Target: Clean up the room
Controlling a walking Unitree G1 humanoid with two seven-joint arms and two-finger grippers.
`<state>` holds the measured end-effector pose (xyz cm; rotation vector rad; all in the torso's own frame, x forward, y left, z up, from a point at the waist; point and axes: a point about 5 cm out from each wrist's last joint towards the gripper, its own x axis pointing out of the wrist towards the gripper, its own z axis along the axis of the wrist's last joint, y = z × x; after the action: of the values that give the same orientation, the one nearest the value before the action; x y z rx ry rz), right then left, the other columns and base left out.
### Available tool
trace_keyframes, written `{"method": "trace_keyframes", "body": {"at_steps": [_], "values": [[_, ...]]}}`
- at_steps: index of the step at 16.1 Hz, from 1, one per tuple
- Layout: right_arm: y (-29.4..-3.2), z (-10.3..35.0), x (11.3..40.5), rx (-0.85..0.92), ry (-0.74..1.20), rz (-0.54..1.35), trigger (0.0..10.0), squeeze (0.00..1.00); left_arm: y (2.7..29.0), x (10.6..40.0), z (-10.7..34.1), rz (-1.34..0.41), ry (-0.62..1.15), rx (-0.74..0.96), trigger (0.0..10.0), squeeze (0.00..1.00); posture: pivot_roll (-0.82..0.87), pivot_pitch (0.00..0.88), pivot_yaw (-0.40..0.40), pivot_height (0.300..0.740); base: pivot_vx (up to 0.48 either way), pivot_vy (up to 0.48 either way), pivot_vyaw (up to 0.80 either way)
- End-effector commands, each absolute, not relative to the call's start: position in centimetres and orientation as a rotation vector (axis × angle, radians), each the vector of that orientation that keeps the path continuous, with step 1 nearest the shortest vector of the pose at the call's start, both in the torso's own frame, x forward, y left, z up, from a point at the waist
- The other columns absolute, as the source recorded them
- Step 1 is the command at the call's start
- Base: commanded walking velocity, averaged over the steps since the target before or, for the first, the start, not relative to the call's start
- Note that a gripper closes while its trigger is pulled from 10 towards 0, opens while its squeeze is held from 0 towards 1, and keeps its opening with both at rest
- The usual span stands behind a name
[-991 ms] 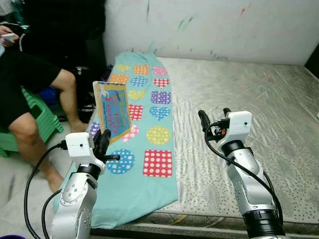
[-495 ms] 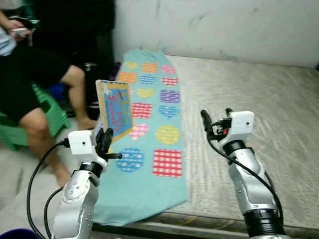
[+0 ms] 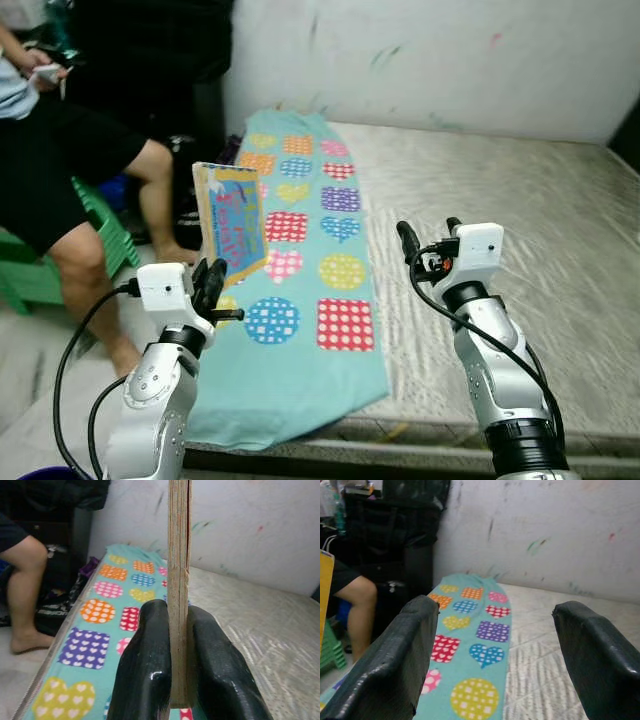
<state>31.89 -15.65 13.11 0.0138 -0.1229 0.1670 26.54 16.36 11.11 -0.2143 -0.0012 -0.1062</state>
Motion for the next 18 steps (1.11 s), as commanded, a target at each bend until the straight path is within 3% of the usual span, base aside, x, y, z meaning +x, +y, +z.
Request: {"method": "trace_keyframes", "body": {"at_steps": [1,8,15,18], "values": [[-16.02,13.43,32.09,0.009,-0.135,0.156,10.0,0.0,16.03,26.96,12.3,-0.133,-0.059,-0.209,10.0,0.0,-0.08,0.0,-0.037,0.74,0.0,-0.277,0.0],[-16.06,13.38,32.13,0.001,-0.134,0.162,10.0,0.0,15.88,26.99,12.27,-0.132,-0.06,-0.217,10.0,0.0,-0.08,0.0,-0.042,0.74,0.0,-0.319,0.0],[-16.13,13.31,32.11,-0.003,-0.134,0.164,10.0,0.0,15.44,26.69,12.63,-0.19,-0.102,-0.225,10.0,0.0,-0.08,0.0,-0.044,0.74,0.0,0.0,0.0],[-16.09,13.31,32.15,-0.004,-0.135,0.166,10.0,0.0,15.2,26.59,12.78,-0.217,-0.113,-0.22,10.0,0.0,-0.08,0.0,-0.042,0.74,0.29,0.0,0.0]]}}
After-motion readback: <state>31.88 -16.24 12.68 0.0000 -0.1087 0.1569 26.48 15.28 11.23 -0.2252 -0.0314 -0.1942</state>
